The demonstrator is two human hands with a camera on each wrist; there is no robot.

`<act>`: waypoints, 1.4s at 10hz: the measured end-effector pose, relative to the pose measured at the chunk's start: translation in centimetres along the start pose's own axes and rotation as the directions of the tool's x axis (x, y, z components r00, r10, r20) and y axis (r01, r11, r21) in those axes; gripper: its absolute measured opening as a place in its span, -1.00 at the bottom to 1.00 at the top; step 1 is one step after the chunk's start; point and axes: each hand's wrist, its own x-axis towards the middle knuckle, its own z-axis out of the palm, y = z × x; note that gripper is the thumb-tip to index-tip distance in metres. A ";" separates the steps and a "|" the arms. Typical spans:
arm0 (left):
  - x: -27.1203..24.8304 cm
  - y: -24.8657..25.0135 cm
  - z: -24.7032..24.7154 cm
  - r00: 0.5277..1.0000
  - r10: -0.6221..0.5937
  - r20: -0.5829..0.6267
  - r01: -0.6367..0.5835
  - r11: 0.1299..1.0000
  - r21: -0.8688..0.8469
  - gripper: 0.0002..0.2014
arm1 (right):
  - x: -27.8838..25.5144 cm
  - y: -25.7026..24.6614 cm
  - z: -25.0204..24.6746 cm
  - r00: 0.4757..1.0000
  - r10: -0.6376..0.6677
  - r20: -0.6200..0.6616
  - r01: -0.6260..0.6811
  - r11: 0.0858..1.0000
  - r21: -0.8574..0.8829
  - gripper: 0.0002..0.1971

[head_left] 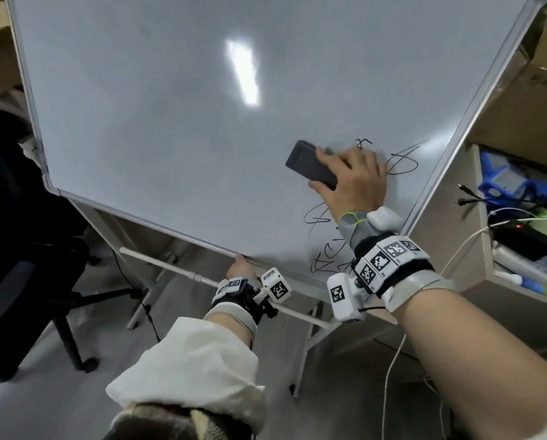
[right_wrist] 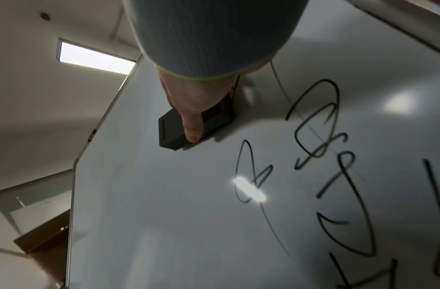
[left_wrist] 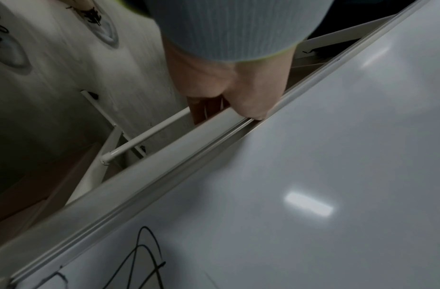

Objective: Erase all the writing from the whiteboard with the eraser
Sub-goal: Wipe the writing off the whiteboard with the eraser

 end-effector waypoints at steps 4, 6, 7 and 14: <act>0.5 1.6 0.4 0.998 -0.052 0.033 0.050 0.995 0.082 -0.48 | -4.1 0.7 1.5 0.978 -0.122 0.168 0.116 0.992 0.047 -0.37; 10.9 -2.3 0.5 0.994 0.110 -0.014 -0.066 0.690 0.721 -0.39 | 2.6 3.5 -2.3 0.972 0.149 -0.180 -0.153 0.988 -0.012 -0.40; 10.1 -2.0 0.7 0.992 0.122 0.015 -0.090 0.636 0.766 -0.34 | 2.4 3.5 -1.8 0.965 0.153 -0.213 -0.163 0.986 -0.033 -0.39; 3.1 -0.3 0.8 0.996 -0.005 -0.092 0.012 0.997 0.073 -0.45 | -12.7 1.8 3.0 0.950 -0.050 0.309 0.019 0.994 0.103 -0.38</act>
